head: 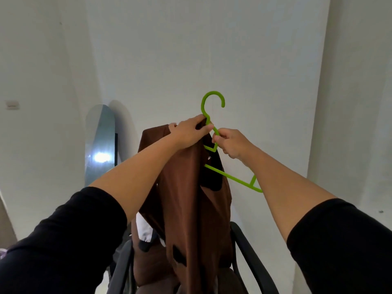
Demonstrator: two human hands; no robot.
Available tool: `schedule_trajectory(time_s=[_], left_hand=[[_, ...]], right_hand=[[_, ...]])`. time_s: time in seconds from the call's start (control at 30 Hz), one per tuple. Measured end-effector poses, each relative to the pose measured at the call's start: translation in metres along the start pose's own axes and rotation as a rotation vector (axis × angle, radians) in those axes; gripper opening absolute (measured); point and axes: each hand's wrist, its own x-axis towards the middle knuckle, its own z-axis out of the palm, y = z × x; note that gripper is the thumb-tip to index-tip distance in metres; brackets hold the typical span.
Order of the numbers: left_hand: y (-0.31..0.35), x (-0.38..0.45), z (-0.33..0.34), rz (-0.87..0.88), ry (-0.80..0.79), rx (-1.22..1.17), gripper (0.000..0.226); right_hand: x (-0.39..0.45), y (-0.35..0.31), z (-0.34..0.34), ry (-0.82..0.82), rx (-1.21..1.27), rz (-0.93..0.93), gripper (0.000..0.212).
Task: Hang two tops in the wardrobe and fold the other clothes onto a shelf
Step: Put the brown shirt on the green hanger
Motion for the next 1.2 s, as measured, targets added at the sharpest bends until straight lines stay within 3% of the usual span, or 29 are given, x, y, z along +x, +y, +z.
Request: schedule_trajectory(time_s=[0.13, 0.17, 0.3, 0.37, 0.47, 0.57, 0.67, 0.8, 0.93, 1.03, 1.2], left_hand=[[0.004, 0.003, 0.001, 0.017, 0.077, 0.15, 0.041], [0.004, 0.003, 0.002, 0.006, 0.107, 0.139, 0.04], [0.002, 0.007, 0.004, -0.085, 0.225, 0.082, 0.03], [0.002, 0.007, 0.002, -0.12, 0.277, 0.075, 0.03], [0.003, 0.01, -0.001, -0.134, 0.34, 0.088, 0.03], [0.003, 0.01, -0.007, -0.131, 0.384, 0.065, 0.034], [-0.003, 0.006, -0.017, -0.151, 0.392, 0.042, 0.039], [-0.021, 0.002, -0.03, -0.216, 0.352, 0.015, 0.035], [-0.032, -0.001, -0.035, -0.254, 0.312, -0.033, 0.033], [-0.043, -0.002, -0.041, -0.271, 0.305, -0.078, 0.033], [-0.056, -0.006, -0.041, -0.26, 0.301, -0.082, 0.039]], right_hand=[[0.003, 0.001, 0.006, 0.058, -0.018, -0.008, 0.014], [0.003, 0.002, 0.007, 0.092, -0.094, -0.004, 0.021], [0.0, 0.015, 0.019, 0.291, -0.498, 0.128, 0.093], [-0.004, 0.024, 0.028, 0.357, -0.498, 0.236, 0.108], [-0.01, 0.033, 0.041, 0.393, -0.508, 0.353, 0.114], [-0.015, 0.036, 0.049, 0.33, -0.4, 0.437, 0.111], [-0.019, 0.039, 0.047, 0.355, -0.118, 0.491, 0.1], [-0.008, 0.048, 0.031, 0.504, 0.372, 0.673, 0.054], [-0.009, 0.051, 0.024, 0.224, 0.65, 0.738, 0.012], [-0.018, 0.047, 0.016, 0.045, 0.792, 0.733, 0.022], [-0.018, 0.048, 0.007, 0.105, 0.761, 0.72, 0.022]])
